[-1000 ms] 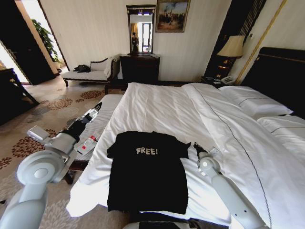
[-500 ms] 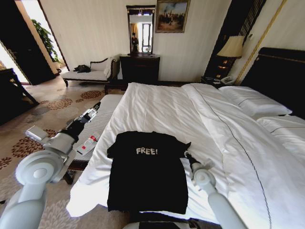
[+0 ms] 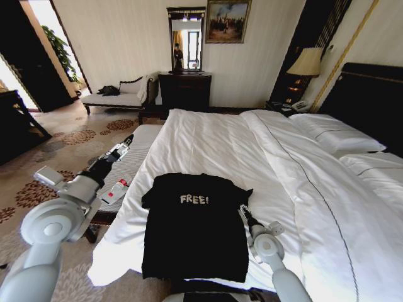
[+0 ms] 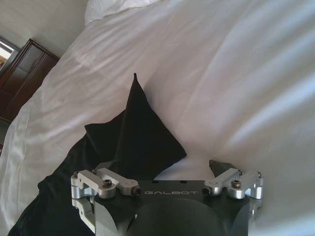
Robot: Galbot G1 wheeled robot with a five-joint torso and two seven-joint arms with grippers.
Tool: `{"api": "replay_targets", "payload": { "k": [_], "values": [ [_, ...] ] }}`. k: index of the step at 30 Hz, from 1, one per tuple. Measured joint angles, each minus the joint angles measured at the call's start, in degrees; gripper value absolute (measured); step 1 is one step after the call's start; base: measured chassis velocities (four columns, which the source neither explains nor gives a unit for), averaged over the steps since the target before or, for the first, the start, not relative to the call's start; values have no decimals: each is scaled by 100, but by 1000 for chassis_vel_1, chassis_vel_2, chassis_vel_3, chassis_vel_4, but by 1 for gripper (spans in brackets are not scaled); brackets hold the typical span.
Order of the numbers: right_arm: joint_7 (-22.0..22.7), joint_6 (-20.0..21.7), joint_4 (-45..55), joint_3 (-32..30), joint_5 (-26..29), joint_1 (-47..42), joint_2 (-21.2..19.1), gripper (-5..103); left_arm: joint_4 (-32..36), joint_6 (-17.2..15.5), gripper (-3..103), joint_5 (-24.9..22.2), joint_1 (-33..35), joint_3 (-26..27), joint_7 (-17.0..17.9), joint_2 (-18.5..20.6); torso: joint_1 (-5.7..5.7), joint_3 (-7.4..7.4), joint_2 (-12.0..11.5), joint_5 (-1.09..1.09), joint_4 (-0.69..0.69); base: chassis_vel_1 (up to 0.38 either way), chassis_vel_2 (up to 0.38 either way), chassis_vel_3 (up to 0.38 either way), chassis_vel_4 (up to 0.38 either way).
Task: Fold the clothes on the bed.
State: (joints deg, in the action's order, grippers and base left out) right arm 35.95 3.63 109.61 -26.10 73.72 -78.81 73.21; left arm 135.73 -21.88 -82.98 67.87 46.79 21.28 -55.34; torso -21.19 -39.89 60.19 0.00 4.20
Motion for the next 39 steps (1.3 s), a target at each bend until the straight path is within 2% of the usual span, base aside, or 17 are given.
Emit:
{"api": "replay_targets", "payload": {
  "k": [3,6,7,10,11,13,16,18,19,21,22,25,28,30,33,39],
  "values": [
    [-22,-25,-93,57,18,88,6,102,22,0,100,-2,23,8,2,-3,0,0,0,0,0,0,0,0,0],
    [-29,-56,-270,116,42,248,41,91,58,0,100,-1,67,27,3,-17,0,0,-1,1,-1,0,0,0,0],
    [-29,-56,-270,116,42,248,41,91,58,0,100,-1,67,27,3,-17,0,0,-1,1,-1,0,0,0,0],
    [-35,-101,-312,123,49,284,41,75,76,0,100,-1,119,77,5,-18,0,0,-1,1,-1,0,0,0,0],
    [-35,-101,-312,123,49,284,41,75,76,0,100,-1,119,77,5,-18,0,0,-1,1,-1,0,0,0,0],
    [-40,-134,-313,114,46,270,38,64,84,0,100,-1,141,98,6,-26,0,0,-1,1,-1,0,0,0,0],
    [-41,-173,-311,95,36,268,40,59,93,0,100,-1,146,100,6,-36,0,0,-1,1,-1,0,0,0,0],
    [-41,-210,-311,71,25,278,41,47,94,0,100,0,146,97,6,-43,0,0,0,1,-1,0,0,0,0],
    [-41,-229,-312,59,16,287,39,47,94,0,100,1,142,89,7,-48,0,0,-1,1,-1,0,0,0,0],
    [-41,-261,-320,23,1,303,23,37,94,0,100,3,134,69,7,-58,0,0,-1,1,-1,0,0,0,0],
    [-41,-261,-320,23,1,303,23,37,94,0,100,3,134,69,7,-58,0,0,-1,1,-1,0,0,0,0],
    [-41,-289,-329,-12,-32,293,6,20,94,0,100,11,133,53,7,-69,0,0,-1,1,-1,0,0,0,0],
    [-38,-294,-298,-17,-45,242,7,15,94,0,100,14,133,51,7,-69,0,-1,-1,1,-1,0,0,0,0],
    [-38,-295,-253,-17,-65,201,23,4,94,0,100,14,132,51,7,-68,0,0,-1,1,0,0,0,0,0],
    [-35,-297,-214,-14,-102,158,57,1,98,0,100,15,131,51,7,-67,0,0,-1,1,0,0,0,0,0],
    [-19,-310,-65,-53,-154,-10,117,0,104,0,100,15,131,65,8,-70,0,0,-1,1,0,0,0,0,0]
  ]
}}
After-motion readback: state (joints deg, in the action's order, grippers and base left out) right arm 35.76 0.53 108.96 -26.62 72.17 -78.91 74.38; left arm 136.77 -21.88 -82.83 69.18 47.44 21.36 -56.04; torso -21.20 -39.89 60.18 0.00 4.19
